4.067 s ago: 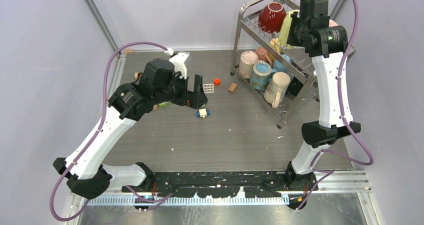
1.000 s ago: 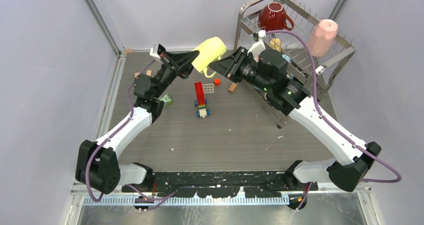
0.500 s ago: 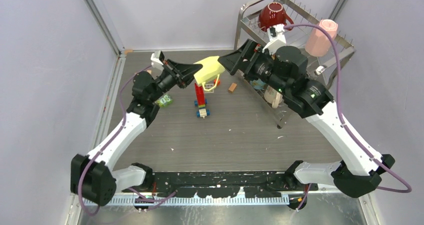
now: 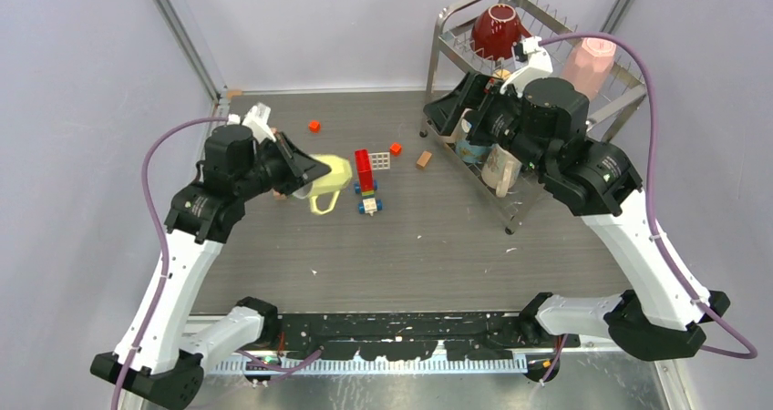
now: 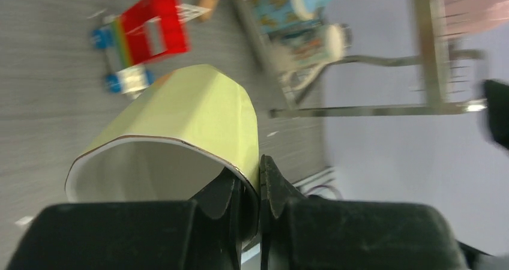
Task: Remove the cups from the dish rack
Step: Place the cup at the center of the board.
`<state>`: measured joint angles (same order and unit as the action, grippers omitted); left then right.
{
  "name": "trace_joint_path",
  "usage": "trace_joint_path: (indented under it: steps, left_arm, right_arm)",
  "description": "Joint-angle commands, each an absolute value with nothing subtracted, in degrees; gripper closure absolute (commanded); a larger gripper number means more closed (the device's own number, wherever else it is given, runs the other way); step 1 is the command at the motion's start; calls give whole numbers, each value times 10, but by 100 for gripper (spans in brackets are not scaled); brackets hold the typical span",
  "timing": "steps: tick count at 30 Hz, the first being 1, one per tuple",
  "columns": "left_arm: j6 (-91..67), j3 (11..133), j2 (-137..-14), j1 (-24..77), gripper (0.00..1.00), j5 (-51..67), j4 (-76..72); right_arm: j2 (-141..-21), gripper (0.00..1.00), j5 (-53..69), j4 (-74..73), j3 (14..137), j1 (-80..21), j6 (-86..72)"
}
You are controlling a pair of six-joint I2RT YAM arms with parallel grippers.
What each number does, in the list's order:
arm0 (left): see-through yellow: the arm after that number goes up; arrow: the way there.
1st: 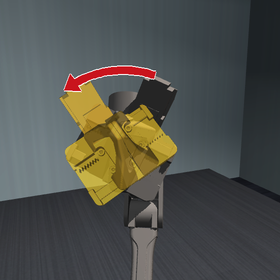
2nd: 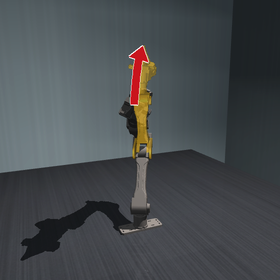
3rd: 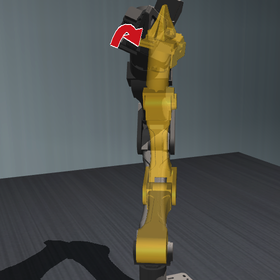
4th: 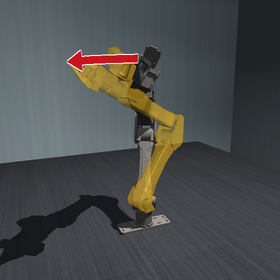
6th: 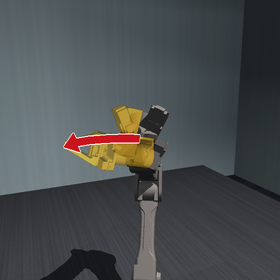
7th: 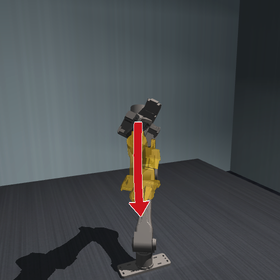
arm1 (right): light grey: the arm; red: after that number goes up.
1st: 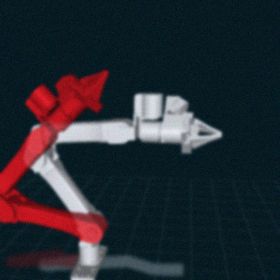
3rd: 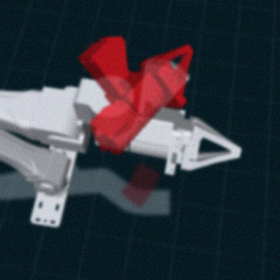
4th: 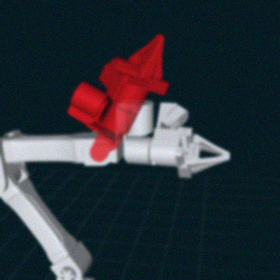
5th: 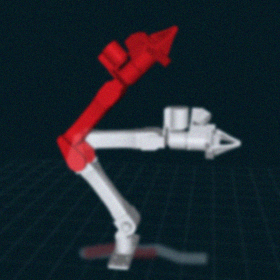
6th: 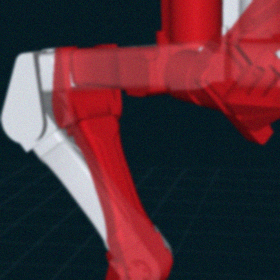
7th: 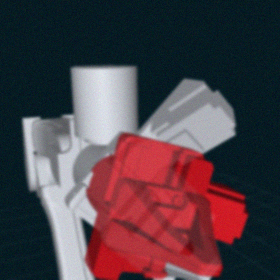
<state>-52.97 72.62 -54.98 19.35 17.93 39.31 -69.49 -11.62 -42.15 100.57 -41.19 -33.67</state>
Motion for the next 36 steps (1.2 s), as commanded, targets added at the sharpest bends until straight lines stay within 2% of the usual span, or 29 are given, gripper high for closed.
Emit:
trace_joint_path:
  steps: [1,13,25,36]
  left_arm:
    - [-383,760,-574,189,100,85,560]
    - [-319,732,-709,189,100,27,545]
    - [-247,801,-902,189,100,-7,551]
    - [-204,849,-995,188,100,-47,559]
  right_arm:
    - [-702,0,-150,-453,1043,-415,-302]
    - [-677,0,-155,-475,1058,-414,-282]
    - [-654,0,-163,-481,1066,-414,-265]
    - [-622,0,-177,-475,1042,-415,-264]
